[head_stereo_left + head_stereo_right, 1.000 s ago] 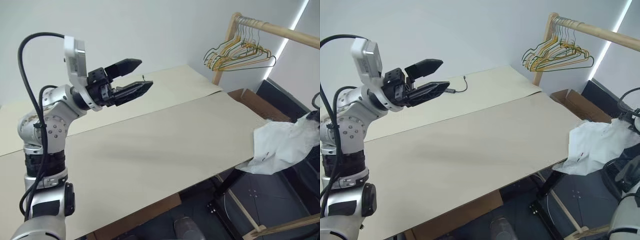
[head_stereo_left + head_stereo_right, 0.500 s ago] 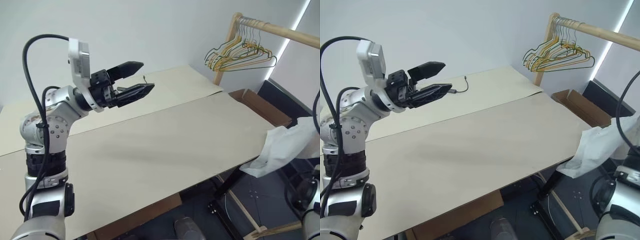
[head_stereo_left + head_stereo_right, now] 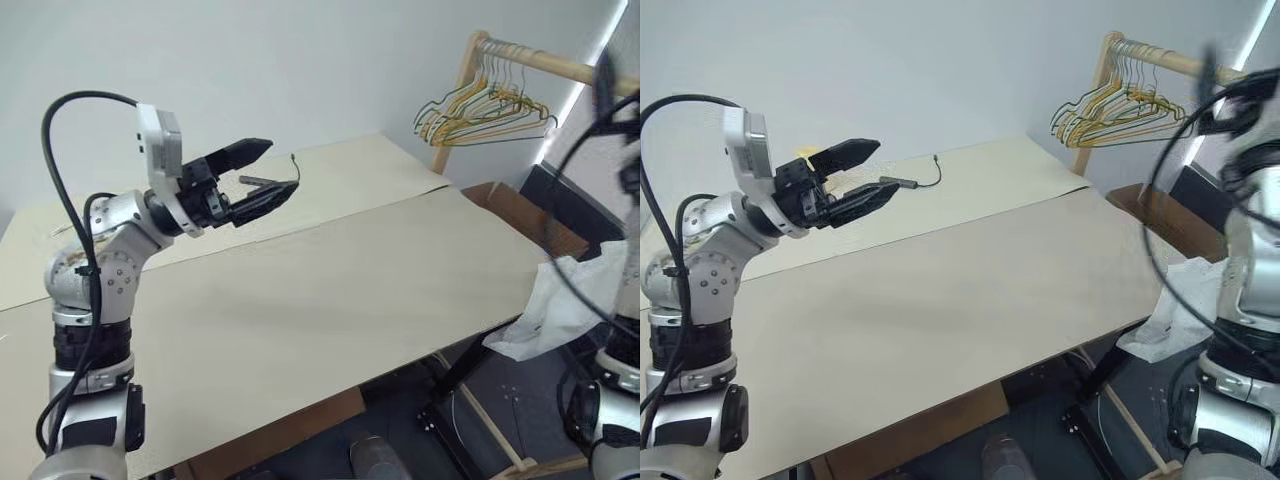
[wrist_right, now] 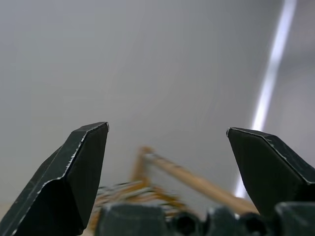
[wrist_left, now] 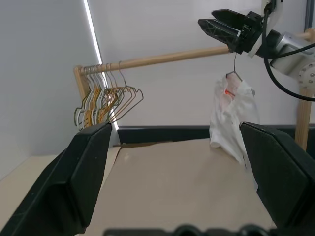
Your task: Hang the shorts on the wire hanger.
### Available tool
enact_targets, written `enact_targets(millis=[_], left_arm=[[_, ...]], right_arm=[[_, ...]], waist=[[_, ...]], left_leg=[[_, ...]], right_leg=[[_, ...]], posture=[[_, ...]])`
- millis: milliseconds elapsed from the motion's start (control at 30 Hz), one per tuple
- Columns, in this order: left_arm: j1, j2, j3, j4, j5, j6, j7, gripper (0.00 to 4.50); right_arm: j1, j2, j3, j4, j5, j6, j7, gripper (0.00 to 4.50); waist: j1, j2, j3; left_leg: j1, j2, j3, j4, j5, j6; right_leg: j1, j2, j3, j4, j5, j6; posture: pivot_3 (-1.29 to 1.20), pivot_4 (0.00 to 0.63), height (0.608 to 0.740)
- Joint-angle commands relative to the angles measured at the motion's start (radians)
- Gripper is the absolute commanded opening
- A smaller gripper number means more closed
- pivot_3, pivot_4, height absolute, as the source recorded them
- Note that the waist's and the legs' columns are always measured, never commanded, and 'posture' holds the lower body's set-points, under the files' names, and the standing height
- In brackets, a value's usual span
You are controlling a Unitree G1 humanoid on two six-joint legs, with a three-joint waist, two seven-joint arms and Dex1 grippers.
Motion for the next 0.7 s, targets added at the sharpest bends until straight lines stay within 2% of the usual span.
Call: enact_targets(millis=[33,100,133,200,267,333,467,700], left_arm=[[0.065,0.084,0.033,-0.045,-0.018,0.010,-0.080,4.50],[0.126,0.132,0.041,-0.074,-0.003,0.009,-0.094,4.50],[0.158,0.150,0.045,-0.089,0.006,0.004,-0.094,4.50],[0.239,0.185,0.062,-0.132,0.023,-0.002,-0.090,4.50],[0.328,0.206,0.092,-0.185,0.024,-0.009,-0.091,4.50],[0.406,0.213,0.122,-0.243,0.035,-0.015,-0.059,4.50],[0.512,0.211,0.173,-0.328,0.036,-0.003,-0.005,4.50],[0.650,0.209,0.245,-0.434,0.018,0.008,0.044,4.50]], right_arm=[[0.007,-0.037,0.095,-0.051,0.142,0.115,0.247,4.47],[0.012,-0.049,0.159,-0.049,0.178,0.141,0.370,4.47],[0.005,-0.026,0.219,-0.074,0.189,0.184,0.386,4.47],[0.013,-0.039,0.261,-0.027,0.192,0.134,0.535,4.47],[0.001,-0.049,0.299,0.039,0.216,0.126,0.688,4.47],[-0.031,-0.041,0.368,0.102,0.182,0.118,0.777,4.47],[-0.089,-0.004,0.437,0.216,0.109,0.047,0.871,4.47],[-0.154,0.050,0.465,0.319,0.059,-0.007,0.950,4.47]], waist=[[0.005,0.000,0.000],[0.009,0.000,0.000],[0.021,0.000,0.000],[0.040,0.000,0.000],[0.069,0.000,0.000],[0.108,-0.001,0.001],[0.172,-0.002,0.002],[0.272,-0.003,0.005]], left_leg=[[0.000,0.000,0.000,0.000,0.000,0.000],[0.000,0.000,0.000,0.000,0.000,0.000],[0.000,0.001,0.000,-0.001,0.000,0.000],[0.000,0.001,-0.001,-0.001,0.000,0.000],[0.000,0.001,-0.001,-0.002,0.000,0.000],[-0.001,0.001,-0.001,-0.002,0.000,0.000],[-0.003,0.002,-0.001,-0.003,-0.001,0.000],[-0.003,0.002,-0.001,-0.005,-0.001,-0.001]], right_leg=[[0.000,0.000,0.000,0.000,0.000,0.000],[-0.001,0.000,0.000,0.000,0.000,0.000],[-0.002,0.001,0.000,0.000,0.000,0.000],[-0.004,0.001,0.000,0.001,0.000,-0.001],[-0.005,0.002,0.000,0.001,0.000,-0.001],[-0.007,0.001,0.000,0.001,0.000,-0.002],[-0.014,0.002,0.000,0.001,0.001,-0.004],[-0.018,0.002,-0.001,0.002,0.000,-0.007]], posture=[[-0.19,0.000,0.740],[-0.17,0.000,0.740],[-0.16,0.000,0.740],[-0.14,0.000,0.740],[-0.09,0.000,0.740],[-0.05,0.000,0.740],[0.00,0.012,0.740],[0.05,0.027,0.740]])
